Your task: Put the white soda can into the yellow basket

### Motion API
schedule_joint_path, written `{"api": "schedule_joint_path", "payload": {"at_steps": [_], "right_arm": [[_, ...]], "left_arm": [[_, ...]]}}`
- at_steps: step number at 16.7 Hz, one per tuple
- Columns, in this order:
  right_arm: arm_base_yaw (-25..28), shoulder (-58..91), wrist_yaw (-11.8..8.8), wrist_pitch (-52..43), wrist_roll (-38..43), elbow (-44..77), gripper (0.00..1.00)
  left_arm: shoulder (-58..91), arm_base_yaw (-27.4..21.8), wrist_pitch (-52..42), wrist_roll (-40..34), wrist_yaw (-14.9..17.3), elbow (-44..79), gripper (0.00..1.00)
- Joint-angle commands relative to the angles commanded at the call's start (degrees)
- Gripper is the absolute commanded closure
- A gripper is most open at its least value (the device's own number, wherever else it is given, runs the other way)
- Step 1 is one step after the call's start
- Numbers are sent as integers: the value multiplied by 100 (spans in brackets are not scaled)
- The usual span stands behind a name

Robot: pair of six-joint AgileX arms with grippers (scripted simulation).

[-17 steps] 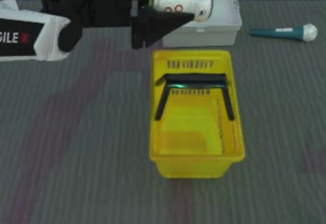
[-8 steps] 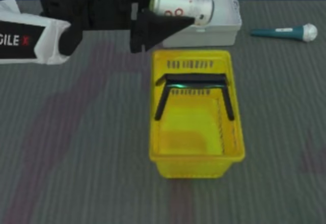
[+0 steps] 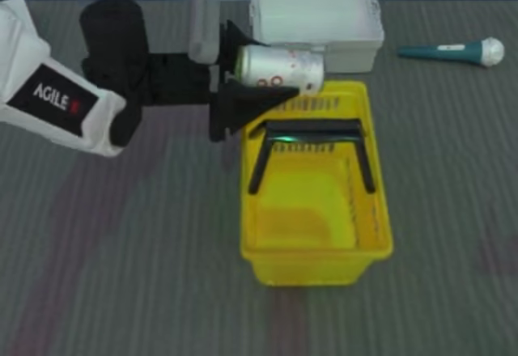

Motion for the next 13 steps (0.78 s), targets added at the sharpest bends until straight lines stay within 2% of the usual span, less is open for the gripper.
{"api": "schedule_joint_path", "payload": {"at_steps": [5,13], "right_arm": [[0,0,0,0,0,0,0],[0,0,0,0,0,0,0]], "left_arm": [[96,13,118,-4,-7,-46,100],[96,13,118,-4,-7,-46,40]]}}
